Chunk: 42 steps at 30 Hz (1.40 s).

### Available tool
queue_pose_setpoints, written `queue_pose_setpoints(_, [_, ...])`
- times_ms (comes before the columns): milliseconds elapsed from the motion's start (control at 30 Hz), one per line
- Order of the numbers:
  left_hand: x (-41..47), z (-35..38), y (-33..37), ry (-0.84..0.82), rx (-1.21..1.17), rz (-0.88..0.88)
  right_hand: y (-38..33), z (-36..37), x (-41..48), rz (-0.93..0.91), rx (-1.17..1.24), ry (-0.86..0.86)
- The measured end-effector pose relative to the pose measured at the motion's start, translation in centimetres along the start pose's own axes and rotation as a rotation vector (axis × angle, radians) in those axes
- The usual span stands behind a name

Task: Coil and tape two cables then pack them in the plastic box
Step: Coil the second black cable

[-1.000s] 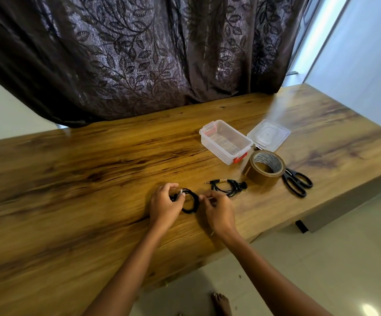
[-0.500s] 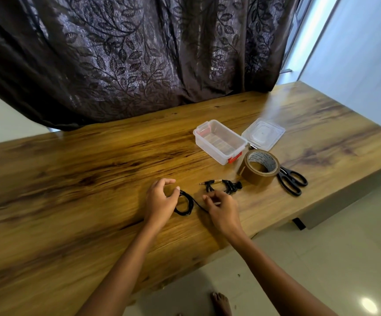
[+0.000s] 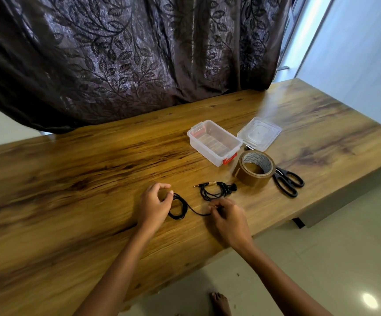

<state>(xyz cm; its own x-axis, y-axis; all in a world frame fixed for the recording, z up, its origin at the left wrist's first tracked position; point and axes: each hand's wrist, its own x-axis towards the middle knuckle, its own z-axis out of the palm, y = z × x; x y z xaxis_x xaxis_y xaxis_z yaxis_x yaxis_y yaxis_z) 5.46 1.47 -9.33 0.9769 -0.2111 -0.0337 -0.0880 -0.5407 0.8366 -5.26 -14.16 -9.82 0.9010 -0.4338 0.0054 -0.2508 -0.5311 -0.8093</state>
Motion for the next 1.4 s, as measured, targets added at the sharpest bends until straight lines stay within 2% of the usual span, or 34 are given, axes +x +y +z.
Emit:
queue_pose_setpoints(167, [0.4,0.2,0.0,0.005,-0.012,-0.002,0.2,-0.5,0.5,-0.016,-0.040,-0.010])
queue_pose_setpoints(333, [0.4,0.1,-1.0,-0.014,0.064,0.037,0.8,-0.6,0.4,-0.156,-0.249,-0.067])
queue_pose_setpoints(467, [0.2,0.0,-1.3,0.021,0.093,0.042,0.2,-0.2,-0.2,-0.222,-0.307,-0.107])
queue_pose_setpoints(533, [0.2,-0.1,-1.3,0.034,0.096,0.022,-0.3,0.3,-0.5,-0.176,-0.273,-0.176])
queue_pose_setpoints(733, [-0.2,0.0,-1.3,0.059,0.085,0.008,-2.0,2.3,-0.7,0.068,0.064,-0.297])
queue_pose_setpoints(900, [-0.4,0.2,-1.5,0.078,0.066,0.016,-2.8,3.6,-0.5,-0.009,0.049,-0.393])
queue_pose_setpoints(1067, [-0.3,0.0,-1.6,0.060,0.065,0.016,-2.7,3.6,0.5,-0.401,-0.434,-0.342])
queue_pose_setpoints(1200, [-0.3,0.0,-1.6,0.041,0.067,-0.008,-2.4,3.6,1.0,-0.563,-0.568,-0.290])
queue_pose_setpoints(1267, [-0.3,0.0,-1.6,0.038,0.055,-0.016,-2.2,4.0,0.8,-0.555,-0.533,-0.225])
queue_pose_setpoints(1400, [-0.4,0.1,-1.6,0.043,0.042,-0.021,-2.4,5.0,0.0,-0.359,-0.402,-0.137])
